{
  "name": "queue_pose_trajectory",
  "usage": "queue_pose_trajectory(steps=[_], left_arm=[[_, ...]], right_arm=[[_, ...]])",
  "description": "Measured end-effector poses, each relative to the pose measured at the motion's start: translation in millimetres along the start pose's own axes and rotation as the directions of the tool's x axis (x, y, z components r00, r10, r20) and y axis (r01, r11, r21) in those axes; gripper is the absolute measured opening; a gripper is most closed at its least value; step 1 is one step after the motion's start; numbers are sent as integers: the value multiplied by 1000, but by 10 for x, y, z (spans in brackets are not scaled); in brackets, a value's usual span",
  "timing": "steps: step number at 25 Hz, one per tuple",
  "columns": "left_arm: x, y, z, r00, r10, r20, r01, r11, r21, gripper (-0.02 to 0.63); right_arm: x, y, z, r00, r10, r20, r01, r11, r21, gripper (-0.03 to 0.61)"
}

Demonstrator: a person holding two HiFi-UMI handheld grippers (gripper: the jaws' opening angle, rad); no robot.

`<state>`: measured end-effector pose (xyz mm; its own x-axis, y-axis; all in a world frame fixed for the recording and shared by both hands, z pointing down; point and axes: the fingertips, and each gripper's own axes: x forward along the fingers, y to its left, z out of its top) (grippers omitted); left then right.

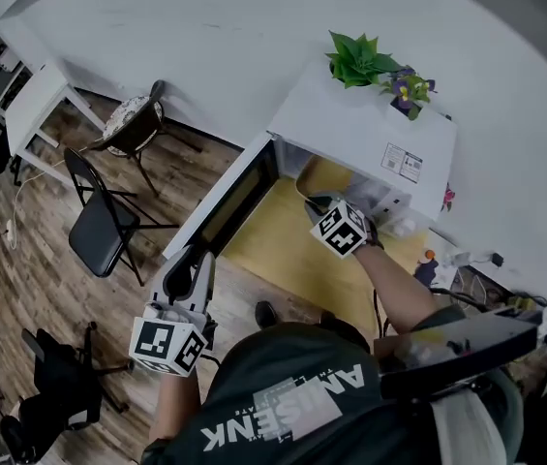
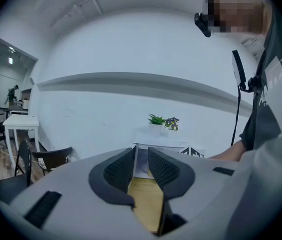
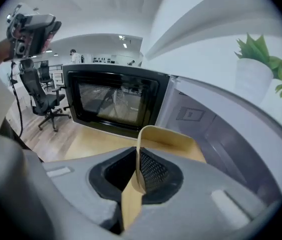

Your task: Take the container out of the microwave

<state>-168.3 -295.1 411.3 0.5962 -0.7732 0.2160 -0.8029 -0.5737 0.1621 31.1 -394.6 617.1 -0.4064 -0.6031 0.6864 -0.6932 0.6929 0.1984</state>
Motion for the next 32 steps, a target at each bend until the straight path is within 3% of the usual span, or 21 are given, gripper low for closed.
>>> queue_pose_trajectory(steps=[7, 11, 24, 32], left_arm=[[219, 0, 30, 991, -136, -3, 136, 991, 10, 81], [420, 11, 39, 985, -173, -18, 173, 985, -13, 81], [871, -386, 200, 937, -350, -10, 350, 936, 26, 81], [964, -629, 454, 943, -331, 33, 329, 943, 47, 20]], right_arm=[[-448, 482, 192, 997, 58, 54, -61, 996, 58, 26], [-723, 649, 229, 996, 59, 66, -66, 992, 109, 26], [-1948, 558, 611, 974, -172, 150, 150, 978, 142, 26], [-2619, 364, 638, 949, -254, 185, 221, 958, 182, 26]])
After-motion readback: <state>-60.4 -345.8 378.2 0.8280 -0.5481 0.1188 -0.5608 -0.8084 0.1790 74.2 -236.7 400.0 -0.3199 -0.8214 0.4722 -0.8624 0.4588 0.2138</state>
